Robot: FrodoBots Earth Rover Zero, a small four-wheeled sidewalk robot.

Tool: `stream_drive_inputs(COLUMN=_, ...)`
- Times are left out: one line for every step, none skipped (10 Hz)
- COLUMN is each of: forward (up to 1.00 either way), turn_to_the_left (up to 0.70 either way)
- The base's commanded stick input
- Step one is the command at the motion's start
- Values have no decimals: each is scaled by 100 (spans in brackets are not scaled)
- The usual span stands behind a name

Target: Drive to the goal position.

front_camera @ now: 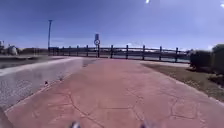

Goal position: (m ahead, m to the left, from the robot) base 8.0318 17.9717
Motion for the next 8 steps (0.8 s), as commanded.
stream_drive_inputs(forward=100, turn_to_the_left=0)
stream_drive_inputs(forward=100, turn_to_the_left=0)
stream_drive_inputs(forward=100, turn_to_the_left=0)
stream_drive_inputs(forward=100, turn_to_the_left=0)
stream_drive_inputs(forward=100, turn_to_the_left=0)
stream_drive_inputs(forward=100, turn_to_the_left=0)
stream_drive_inputs(forward=100, turn_to_the_left=0)
stream_drive_inputs(forward=100, turn_to_the_left=0)
